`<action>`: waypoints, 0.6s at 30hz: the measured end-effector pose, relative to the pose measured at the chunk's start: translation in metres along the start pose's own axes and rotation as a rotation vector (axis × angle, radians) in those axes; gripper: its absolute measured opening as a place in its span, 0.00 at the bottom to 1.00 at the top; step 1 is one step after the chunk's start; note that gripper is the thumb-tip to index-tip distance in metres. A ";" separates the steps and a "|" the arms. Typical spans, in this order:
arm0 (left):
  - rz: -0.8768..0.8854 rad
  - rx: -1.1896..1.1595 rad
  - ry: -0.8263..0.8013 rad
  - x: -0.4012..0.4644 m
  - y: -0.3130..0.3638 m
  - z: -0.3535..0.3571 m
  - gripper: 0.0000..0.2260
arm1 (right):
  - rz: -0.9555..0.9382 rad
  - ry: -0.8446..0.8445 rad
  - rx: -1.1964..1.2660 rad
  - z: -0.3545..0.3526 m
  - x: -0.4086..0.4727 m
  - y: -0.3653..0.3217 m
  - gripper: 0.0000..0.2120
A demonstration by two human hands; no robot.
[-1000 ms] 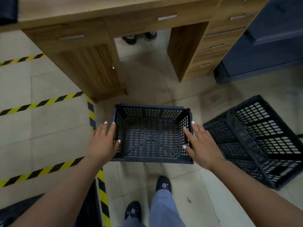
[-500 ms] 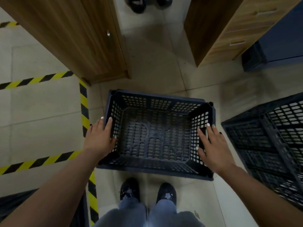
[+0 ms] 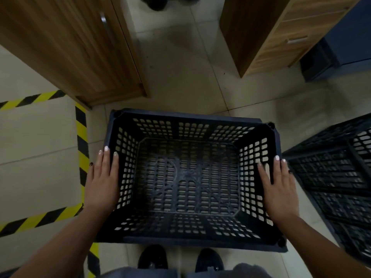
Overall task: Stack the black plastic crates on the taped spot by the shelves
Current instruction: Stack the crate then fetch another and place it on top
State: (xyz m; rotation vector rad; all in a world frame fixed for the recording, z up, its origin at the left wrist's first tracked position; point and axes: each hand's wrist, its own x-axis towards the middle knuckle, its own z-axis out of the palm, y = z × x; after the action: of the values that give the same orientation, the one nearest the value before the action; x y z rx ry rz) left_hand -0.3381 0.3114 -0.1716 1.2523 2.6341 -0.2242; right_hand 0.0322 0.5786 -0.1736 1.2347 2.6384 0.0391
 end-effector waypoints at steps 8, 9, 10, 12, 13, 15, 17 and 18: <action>0.045 0.037 0.048 0.000 0.000 0.009 0.48 | 0.100 0.004 0.089 0.004 0.006 0.004 0.49; 0.047 0.045 0.050 0.002 0.002 0.007 0.49 | 0.098 0.001 0.089 0.003 0.008 0.004 0.49; 0.049 0.050 0.057 0.006 0.005 0.004 0.48 | 0.098 0.006 0.082 0.001 0.008 0.005 0.48; 0.054 0.054 0.073 0.014 0.007 -0.004 0.44 | 0.083 0.028 0.078 -0.007 0.013 0.009 0.47; 0.062 0.054 0.076 0.018 0.007 -0.010 0.43 | 0.068 0.040 0.076 -0.013 0.016 0.012 0.46; 0.081 0.054 0.064 0.021 0.007 -0.024 0.42 | 0.037 0.039 0.049 -0.027 0.019 0.019 0.48; 0.079 0.060 0.060 0.017 0.008 -0.041 0.43 | 0.030 0.019 0.037 -0.045 0.013 0.025 0.51; 0.073 0.051 0.055 0.011 0.008 -0.052 0.43 | 0.030 0.014 0.039 -0.056 0.007 0.028 0.52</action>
State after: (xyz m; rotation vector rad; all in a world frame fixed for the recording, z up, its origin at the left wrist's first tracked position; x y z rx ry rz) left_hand -0.3455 0.3364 -0.1251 1.3878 2.6383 -0.2501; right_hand 0.0363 0.6060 -0.1167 1.2908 2.6449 0.0019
